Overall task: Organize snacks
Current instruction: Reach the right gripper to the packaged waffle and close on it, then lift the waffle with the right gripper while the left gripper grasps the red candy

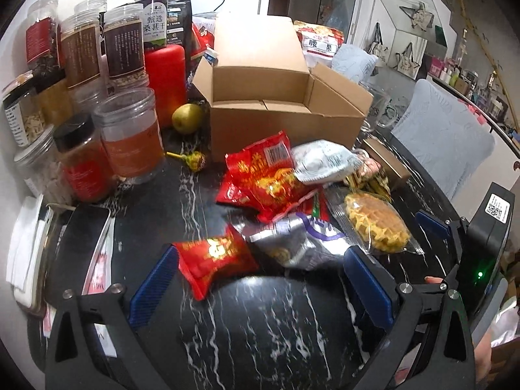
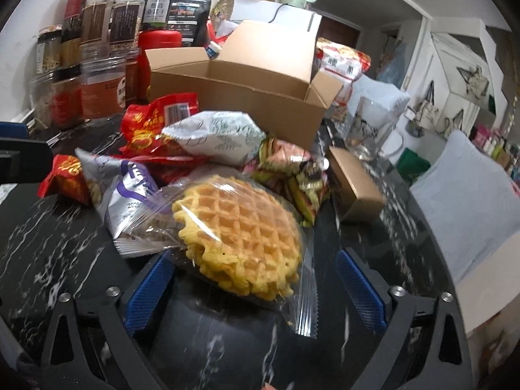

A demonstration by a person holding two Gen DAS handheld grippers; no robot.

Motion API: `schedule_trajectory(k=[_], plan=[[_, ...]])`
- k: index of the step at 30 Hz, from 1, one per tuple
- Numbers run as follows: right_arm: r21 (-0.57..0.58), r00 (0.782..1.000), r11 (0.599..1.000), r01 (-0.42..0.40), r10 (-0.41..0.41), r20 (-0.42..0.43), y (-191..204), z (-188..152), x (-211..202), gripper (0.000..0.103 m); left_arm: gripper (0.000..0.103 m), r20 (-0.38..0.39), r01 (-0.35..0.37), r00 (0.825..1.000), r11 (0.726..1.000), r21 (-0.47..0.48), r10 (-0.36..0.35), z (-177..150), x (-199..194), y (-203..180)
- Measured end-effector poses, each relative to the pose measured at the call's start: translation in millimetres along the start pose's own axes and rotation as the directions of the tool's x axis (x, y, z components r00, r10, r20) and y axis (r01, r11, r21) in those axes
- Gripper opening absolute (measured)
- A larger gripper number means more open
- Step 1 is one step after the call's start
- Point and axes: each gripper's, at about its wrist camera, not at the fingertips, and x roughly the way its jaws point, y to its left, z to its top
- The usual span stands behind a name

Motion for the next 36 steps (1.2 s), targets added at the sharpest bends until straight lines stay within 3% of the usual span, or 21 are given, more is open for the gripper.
schedule_trajectory(k=[6, 13, 20, 21, 29, 33, 36], plan=[[-0.080, 1.000, 0.997, -0.014, 0.012, -0.024, 4.5, 12.5, 17.5, 0.077, 0.103, -0.007, -0.030, 1.000, 0.999, -0.016, 0.030, 7.0, 12.4, 18.5], [-0.122, 0.999, 0.992, -0.008, 0.004, -0.036, 4.1, 17.9, 22.2, 0.054, 0.103, -0.076, -0.085, 0.994, 0.995, -0.051, 0.081, 5.7, 34.8, 38.0], [-0.020, 0.990, 0.991, -0.133, 0.132, -0.050, -21.6, 23.0, 7.3, 0.045, 0.103, -0.114, -0.141, 0.985, 0.987, -0.075, 0.132, 9.0, 44.3, 51.2], [-0.001, 0.988, 0.989, -0.149, 0.149, -0.049, -26.1, 23.4, 4.6, 0.039, 0.103, -0.120, -0.142, 0.984, 0.987, -0.070, 0.133, 8.6, 43.9, 51.3], [0.106, 0.960, 0.958, -0.268, 0.275, -0.055, -48.3, 29.8, -8.6, 0.037, 0.102, -0.177, -0.107, 0.979, 0.993, -0.046, 0.097, 0.4, 59.7, 42.1], [0.154, 0.937, 0.928, -0.340, 0.348, -0.023, -55.6, 30.8, -14.2, 0.037, 0.092, -0.172, -0.089, 0.982, 0.994, -0.064, 0.077, 0.9, 66.0, 43.7], [0.152, 0.935, 0.925, -0.347, 0.354, -0.020, -54.4, 31.4, -15.0, 0.037, 0.085, -0.200, -0.059, 0.979, 0.994, -0.095, 0.039, -1.0, 77.5, 47.8]])
